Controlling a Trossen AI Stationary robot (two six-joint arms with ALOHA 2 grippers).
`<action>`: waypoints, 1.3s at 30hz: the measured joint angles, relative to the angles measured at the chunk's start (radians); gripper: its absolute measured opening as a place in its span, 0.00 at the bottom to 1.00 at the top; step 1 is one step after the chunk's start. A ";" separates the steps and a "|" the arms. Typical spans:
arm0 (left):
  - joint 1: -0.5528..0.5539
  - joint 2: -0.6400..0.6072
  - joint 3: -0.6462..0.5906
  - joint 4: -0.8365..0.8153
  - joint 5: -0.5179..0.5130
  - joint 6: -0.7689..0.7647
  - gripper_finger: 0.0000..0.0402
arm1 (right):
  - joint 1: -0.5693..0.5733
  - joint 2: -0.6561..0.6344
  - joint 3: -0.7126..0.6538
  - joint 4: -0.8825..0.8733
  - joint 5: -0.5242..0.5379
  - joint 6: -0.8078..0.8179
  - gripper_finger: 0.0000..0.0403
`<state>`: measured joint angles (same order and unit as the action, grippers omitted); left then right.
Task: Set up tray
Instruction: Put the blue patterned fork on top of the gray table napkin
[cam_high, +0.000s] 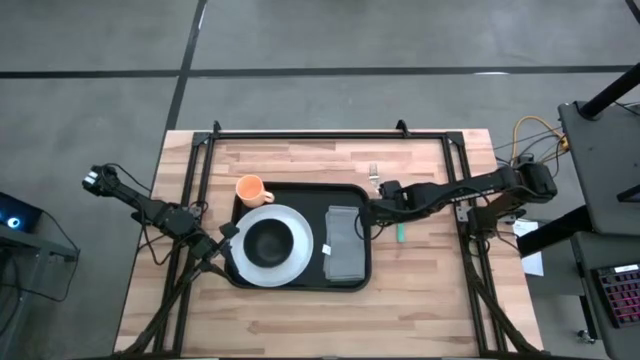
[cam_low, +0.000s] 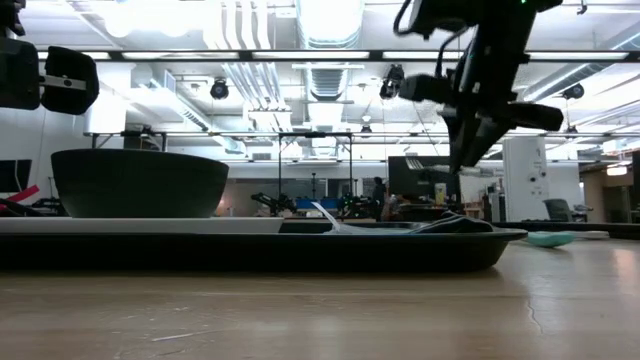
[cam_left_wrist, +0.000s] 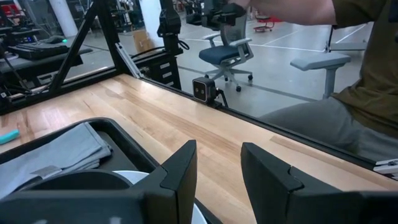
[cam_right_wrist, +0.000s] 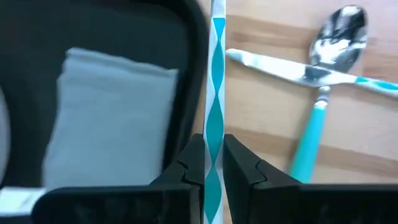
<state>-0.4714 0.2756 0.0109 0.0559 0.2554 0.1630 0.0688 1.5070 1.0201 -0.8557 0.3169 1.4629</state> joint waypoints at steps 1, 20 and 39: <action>0.000 0.000 0.000 0.000 0.000 0.000 0.27 | 0.008 0.001 0.008 0.001 -0.001 0.001 0.05; 0.000 0.000 0.000 0.000 0.000 0.000 0.27 | 0.172 0.265 0.223 -0.003 -0.068 0.213 0.05; 0.000 0.001 0.000 0.000 0.000 0.000 0.27 | 0.284 0.528 0.516 -0.113 -0.084 0.424 0.05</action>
<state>-0.4713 0.2761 0.0109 0.0560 0.2554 0.1629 0.3527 2.0352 1.5362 -0.9692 0.2332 1.8873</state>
